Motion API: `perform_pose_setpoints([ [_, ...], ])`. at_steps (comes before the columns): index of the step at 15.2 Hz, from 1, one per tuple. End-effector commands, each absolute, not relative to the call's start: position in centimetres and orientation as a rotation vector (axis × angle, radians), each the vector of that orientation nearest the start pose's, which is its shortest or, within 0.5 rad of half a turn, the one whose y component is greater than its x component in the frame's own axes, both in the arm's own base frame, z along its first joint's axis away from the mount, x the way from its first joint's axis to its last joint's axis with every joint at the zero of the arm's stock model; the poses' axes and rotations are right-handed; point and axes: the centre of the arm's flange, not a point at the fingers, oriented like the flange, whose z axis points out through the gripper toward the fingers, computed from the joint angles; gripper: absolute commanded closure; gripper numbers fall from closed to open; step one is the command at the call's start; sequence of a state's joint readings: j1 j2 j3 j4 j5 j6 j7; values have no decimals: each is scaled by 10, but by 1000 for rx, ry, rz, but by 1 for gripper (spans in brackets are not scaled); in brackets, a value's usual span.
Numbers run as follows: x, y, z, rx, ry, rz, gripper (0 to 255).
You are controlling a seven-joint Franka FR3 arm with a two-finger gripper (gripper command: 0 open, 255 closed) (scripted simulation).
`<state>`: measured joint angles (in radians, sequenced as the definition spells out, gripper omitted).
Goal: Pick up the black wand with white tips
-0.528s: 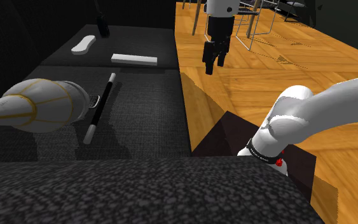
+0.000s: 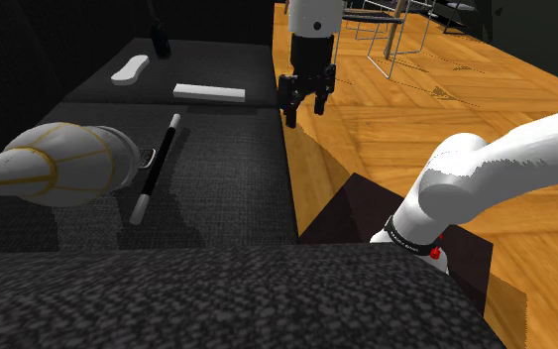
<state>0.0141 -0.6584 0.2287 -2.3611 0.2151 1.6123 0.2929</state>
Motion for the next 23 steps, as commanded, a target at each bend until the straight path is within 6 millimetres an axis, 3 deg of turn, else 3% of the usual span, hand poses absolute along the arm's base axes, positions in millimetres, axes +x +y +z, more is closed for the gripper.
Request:
perform_pose_setpoints([
  [1, 339, 140, 541, -3081, 288, 157, 0],
  [13, 431, 263, 521, -3030, 824, 27, 0],
  [23, 537, 336, 504, -2911, 1263, -86, 0],
])
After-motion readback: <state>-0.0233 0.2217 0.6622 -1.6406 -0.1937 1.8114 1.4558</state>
